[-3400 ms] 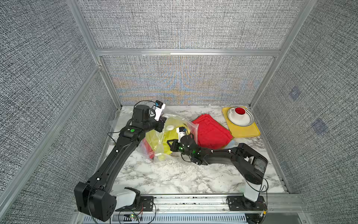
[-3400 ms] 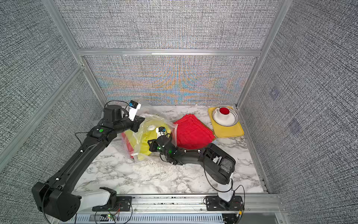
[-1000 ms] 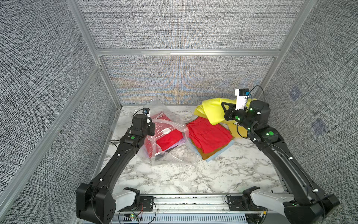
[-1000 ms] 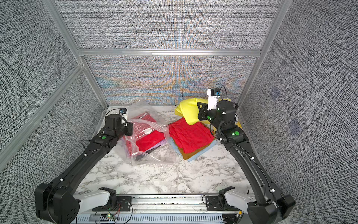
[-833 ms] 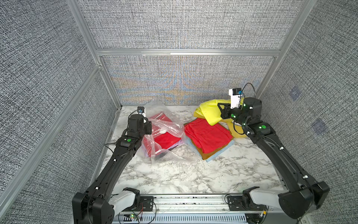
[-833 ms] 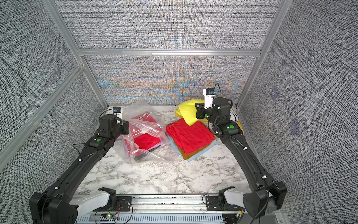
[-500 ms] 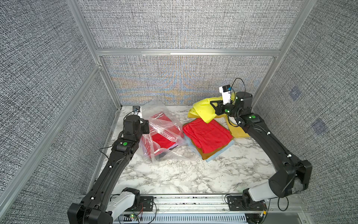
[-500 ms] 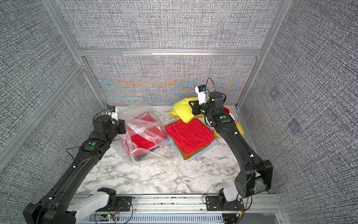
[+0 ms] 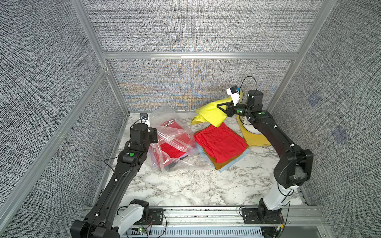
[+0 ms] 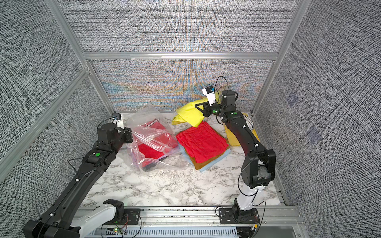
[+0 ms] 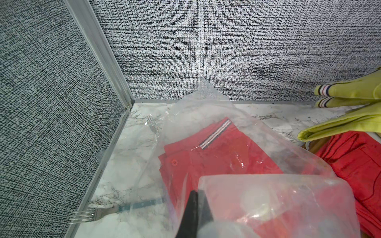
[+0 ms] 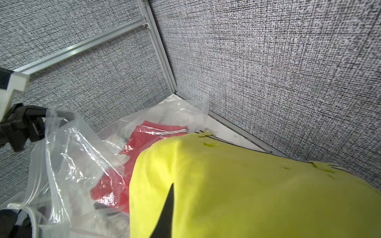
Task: Take the trousers out of the vacuum bag
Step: Place the trousers at the center of the board.
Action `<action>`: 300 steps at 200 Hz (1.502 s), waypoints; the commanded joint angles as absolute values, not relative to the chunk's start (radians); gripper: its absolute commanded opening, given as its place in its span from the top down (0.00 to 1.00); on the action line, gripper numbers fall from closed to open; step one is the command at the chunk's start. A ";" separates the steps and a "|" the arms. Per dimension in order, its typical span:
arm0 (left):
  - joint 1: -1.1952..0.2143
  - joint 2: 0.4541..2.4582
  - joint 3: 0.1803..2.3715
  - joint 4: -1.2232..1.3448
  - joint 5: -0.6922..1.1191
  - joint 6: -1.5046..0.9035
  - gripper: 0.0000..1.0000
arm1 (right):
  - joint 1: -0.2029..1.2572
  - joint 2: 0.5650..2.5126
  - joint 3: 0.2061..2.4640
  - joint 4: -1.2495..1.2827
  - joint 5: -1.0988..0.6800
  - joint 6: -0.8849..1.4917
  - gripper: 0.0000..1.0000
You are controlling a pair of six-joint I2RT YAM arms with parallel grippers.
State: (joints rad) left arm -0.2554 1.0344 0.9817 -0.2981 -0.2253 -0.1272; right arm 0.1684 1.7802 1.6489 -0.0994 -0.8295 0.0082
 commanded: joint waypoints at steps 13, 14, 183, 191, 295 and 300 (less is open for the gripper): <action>-0.252 1.029 0.982 -0.282 -0.249 -0.117 1.00 | 0.144 1.812 1.660 -0.007 -0.979 -0.046 1.00; -0.252 1.029 0.982 -0.282 -0.249 -0.118 1.00 | 0.144 1.813 1.660 -0.007 -0.980 -0.046 1.00; -0.250 1.034 0.984 -0.279 -0.232 -0.114 1.00 | 0.084 1.617 1.322 -0.131 -0.875 -0.107 1.00; -0.251 1.034 0.983 -0.279 -0.230 -0.115 1.00 | 0.084 1.601 1.302 -0.136 -0.847 -0.092 1.00; -0.249 1.029 0.980 -0.278 -0.217 -0.120 1.00 | 0.083 1.470 1.093 -0.150 -0.675 0.135 1.00; -0.249 1.029 0.980 -0.278 -0.216 -0.119 1.00 | 0.083 1.464 1.081 -0.153 -0.666 0.146 1.00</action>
State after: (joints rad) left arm -0.2516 1.0344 0.9787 -0.3115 -0.2161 -0.1200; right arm 0.0849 1.4857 1.1160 -0.1841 -0.7475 0.0757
